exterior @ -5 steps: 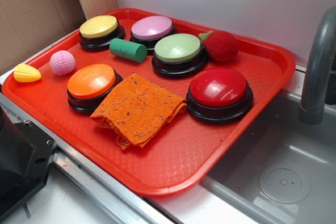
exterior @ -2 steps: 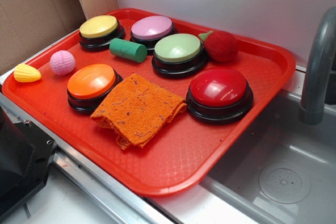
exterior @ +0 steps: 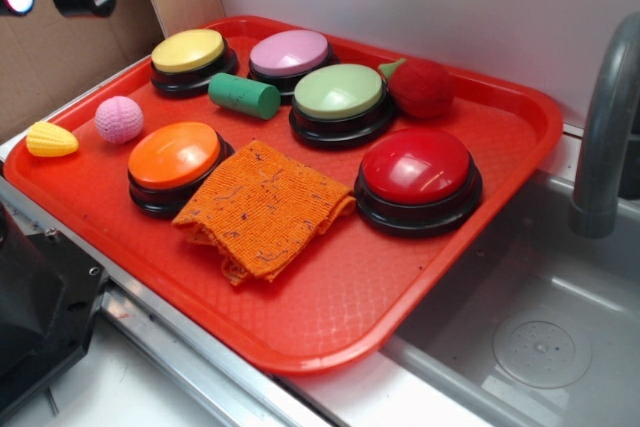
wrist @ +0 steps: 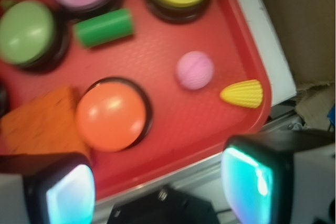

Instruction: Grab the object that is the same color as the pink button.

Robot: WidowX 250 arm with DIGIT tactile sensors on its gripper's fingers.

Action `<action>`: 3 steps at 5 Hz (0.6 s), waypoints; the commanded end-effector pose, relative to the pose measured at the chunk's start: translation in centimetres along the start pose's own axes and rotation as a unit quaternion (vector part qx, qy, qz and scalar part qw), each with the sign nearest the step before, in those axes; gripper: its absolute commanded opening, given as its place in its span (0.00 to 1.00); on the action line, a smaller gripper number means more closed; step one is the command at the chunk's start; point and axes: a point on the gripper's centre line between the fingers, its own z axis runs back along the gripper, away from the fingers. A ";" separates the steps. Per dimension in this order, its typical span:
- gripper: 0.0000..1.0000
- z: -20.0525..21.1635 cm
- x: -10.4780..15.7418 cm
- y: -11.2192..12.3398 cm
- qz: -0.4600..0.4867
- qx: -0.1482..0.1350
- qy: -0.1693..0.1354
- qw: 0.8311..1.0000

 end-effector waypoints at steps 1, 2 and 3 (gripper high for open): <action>1.00 -4.5 1.8 1.9 0.109 0.028 -0.061 0.992; 1.00 -6.4 2.3 2.8 0.171 0.018 -0.057 0.983; 1.00 -8.3 3.3 2.9 0.192 0.047 -0.046 0.979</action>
